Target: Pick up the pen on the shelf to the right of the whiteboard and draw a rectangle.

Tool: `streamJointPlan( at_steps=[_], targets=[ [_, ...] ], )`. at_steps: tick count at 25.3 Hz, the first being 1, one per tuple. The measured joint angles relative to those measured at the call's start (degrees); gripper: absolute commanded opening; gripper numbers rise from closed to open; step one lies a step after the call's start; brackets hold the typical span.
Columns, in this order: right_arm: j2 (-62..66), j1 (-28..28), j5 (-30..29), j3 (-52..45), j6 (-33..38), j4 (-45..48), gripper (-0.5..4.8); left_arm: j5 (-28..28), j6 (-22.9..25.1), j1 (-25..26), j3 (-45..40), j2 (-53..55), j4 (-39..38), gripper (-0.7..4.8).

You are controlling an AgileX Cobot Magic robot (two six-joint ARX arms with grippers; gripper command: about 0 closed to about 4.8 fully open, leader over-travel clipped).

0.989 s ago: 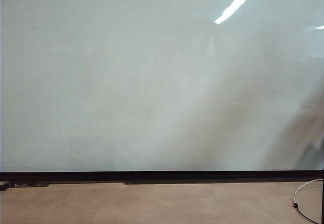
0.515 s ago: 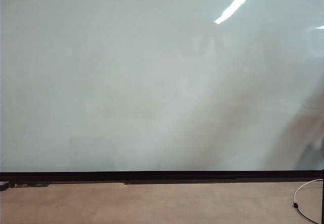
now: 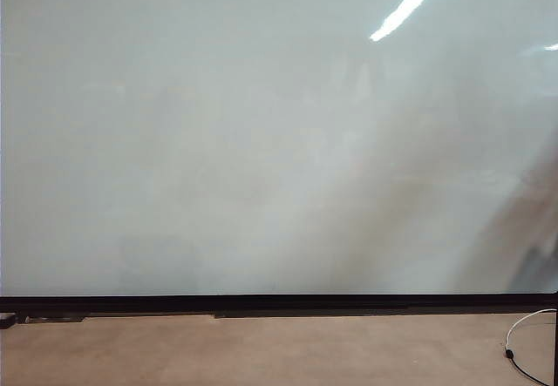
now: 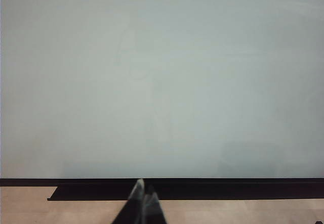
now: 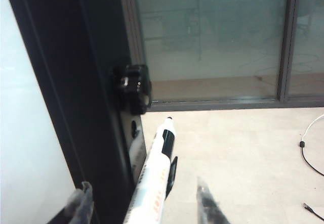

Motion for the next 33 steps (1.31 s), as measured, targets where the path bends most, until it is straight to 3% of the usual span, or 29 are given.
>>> streamJointPlan(
  at_steps=[17, 21, 33],
  targets=[
    [0.0, 0.68, -0.09, -0.02, -0.26, -0.24, 2.06, 0.0, 0.0, 0.0, 0.0, 0.0, 0.02, -0.04],
    [0.0, 0.68, -0.07, 0.0, -0.35, -0.28, 1.71, 0.0, 0.02, 0.0, 0.0, 0.0, 0.0, -0.04],
    [0.0, 0.66, 0.04, -0.02, -0.83, -1.22, 1.47, 0.0, 0.02, 0.0, 0.0, 0.0, 0.0, -0.04]
  ],
)
